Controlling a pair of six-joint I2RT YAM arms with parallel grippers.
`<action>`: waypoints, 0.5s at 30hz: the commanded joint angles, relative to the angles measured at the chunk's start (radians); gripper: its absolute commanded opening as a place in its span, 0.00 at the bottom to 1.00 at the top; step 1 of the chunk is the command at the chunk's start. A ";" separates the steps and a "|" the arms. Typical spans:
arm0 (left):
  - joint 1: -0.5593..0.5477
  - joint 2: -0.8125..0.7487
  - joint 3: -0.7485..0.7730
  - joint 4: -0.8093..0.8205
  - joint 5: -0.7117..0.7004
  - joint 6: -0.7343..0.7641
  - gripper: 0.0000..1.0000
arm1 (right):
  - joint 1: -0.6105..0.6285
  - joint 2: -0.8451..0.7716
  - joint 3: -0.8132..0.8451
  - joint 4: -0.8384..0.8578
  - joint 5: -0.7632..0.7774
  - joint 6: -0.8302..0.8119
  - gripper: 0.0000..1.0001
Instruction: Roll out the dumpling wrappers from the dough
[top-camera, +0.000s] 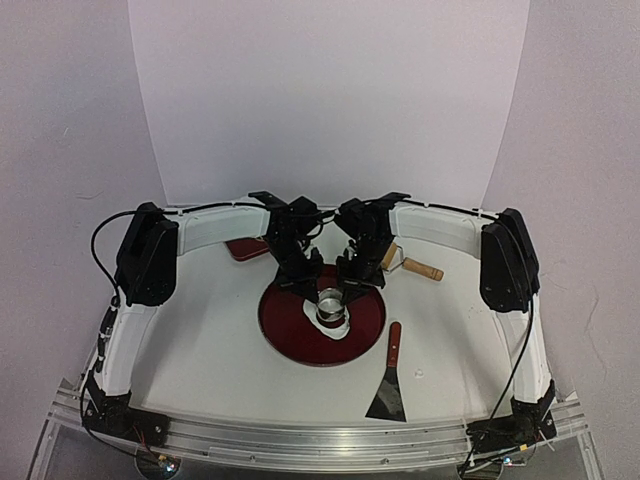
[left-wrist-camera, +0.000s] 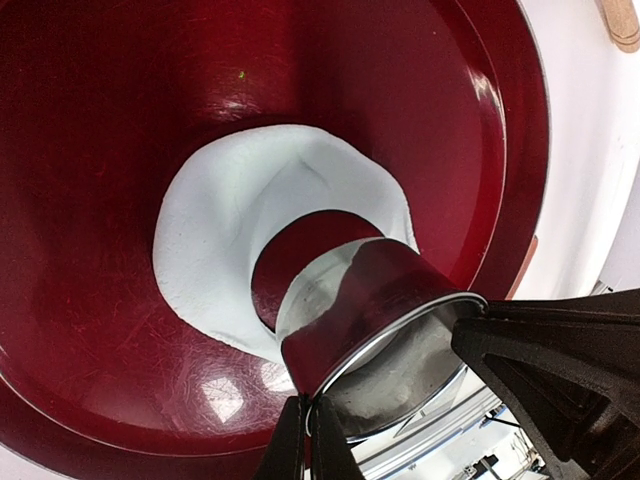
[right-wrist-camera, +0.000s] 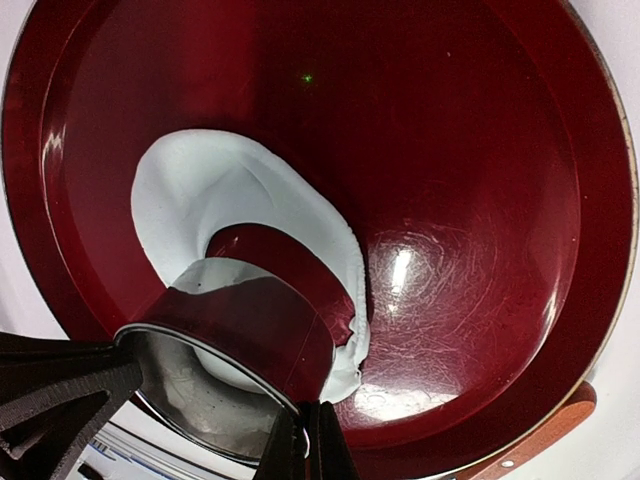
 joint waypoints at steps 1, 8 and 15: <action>0.006 -0.023 -0.037 -0.072 -0.038 0.020 0.00 | -0.026 -0.021 -0.020 0.002 0.055 0.002 0.00; 0.005 -0.016 -0.067 -0.053 -0.028 0.023 0.01 | -0.026 -0.006 -0.041 0.008 0.055 -0.005 0.00; 0.006 -0.008 -0.075 -0.050 -0.028 0.030 0.07 | -0.026 0.008 -0.069 0.016 0.050 -0.015 0.03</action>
